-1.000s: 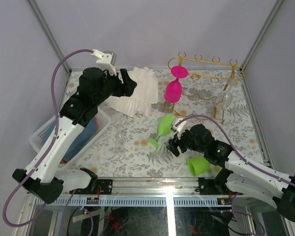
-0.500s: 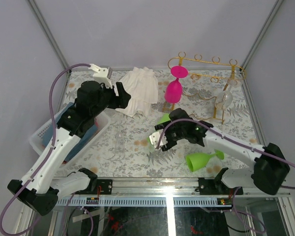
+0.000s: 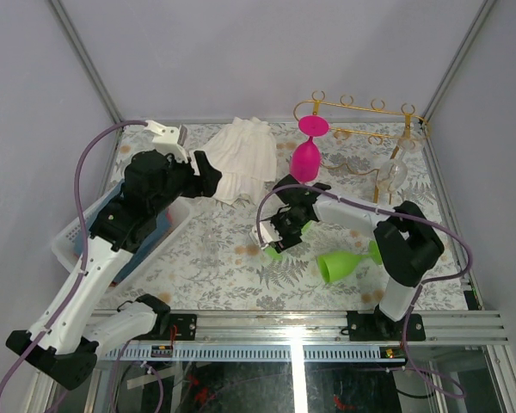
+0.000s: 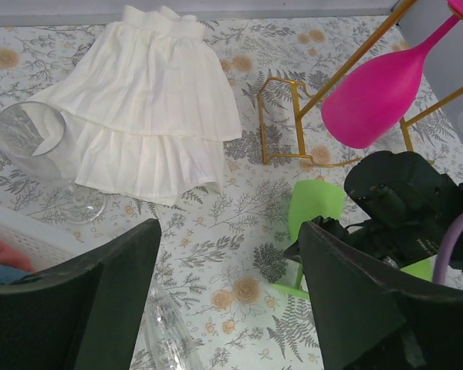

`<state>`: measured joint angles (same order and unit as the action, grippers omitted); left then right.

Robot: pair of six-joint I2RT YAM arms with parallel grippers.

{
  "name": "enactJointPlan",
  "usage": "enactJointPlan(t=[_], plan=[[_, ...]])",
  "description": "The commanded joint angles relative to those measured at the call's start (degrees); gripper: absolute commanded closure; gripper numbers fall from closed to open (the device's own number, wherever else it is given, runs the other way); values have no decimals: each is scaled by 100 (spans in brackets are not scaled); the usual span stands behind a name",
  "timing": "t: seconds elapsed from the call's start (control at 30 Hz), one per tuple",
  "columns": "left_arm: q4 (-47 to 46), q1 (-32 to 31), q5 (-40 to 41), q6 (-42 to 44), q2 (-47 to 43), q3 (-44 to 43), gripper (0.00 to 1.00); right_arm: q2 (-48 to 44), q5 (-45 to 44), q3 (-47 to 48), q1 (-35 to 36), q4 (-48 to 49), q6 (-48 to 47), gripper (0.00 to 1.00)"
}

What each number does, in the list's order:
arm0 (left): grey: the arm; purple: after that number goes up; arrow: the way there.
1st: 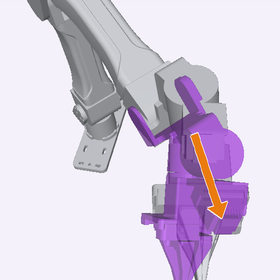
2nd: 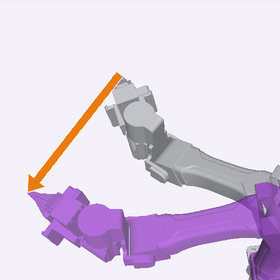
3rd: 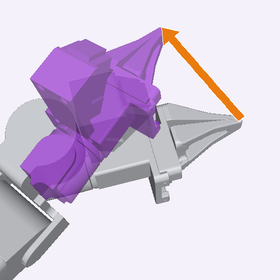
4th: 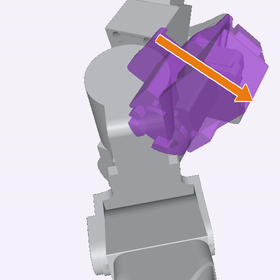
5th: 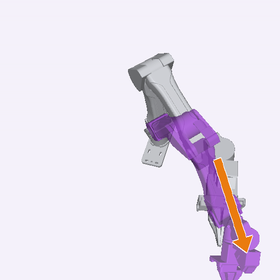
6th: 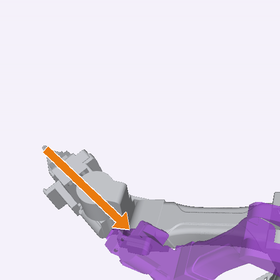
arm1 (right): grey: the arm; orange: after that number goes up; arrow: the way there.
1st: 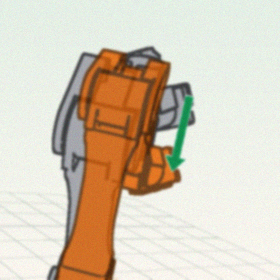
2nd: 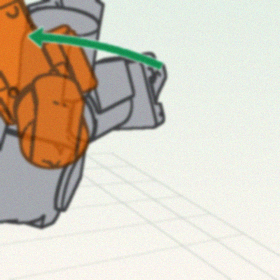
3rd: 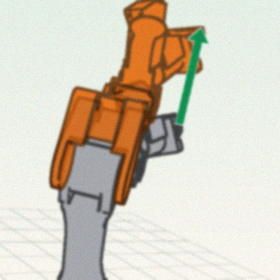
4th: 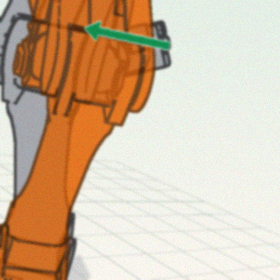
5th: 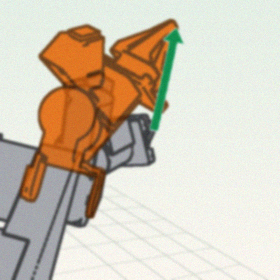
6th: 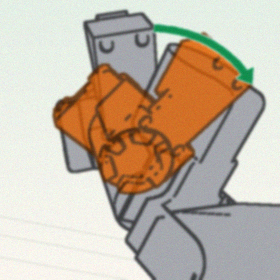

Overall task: Place the wine glass upside down on the wine glass rack
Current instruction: Pick up the wine glass at the center of the board.

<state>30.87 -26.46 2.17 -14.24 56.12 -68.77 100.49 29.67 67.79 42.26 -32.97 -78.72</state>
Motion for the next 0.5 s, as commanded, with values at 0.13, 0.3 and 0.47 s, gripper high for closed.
enactJointPlan(t=[0.13,0.3,0.47], plan=[[-18,53,80,6,-98,137,28,275,-79,173,-27,-316,-37,55],[-110,57,68,-51,-167,251,28,336,-201,117,-31,-168,244,80],[-184,53,59,-68,-204,294,28,-60,40,-34,-25,244,722,97]])
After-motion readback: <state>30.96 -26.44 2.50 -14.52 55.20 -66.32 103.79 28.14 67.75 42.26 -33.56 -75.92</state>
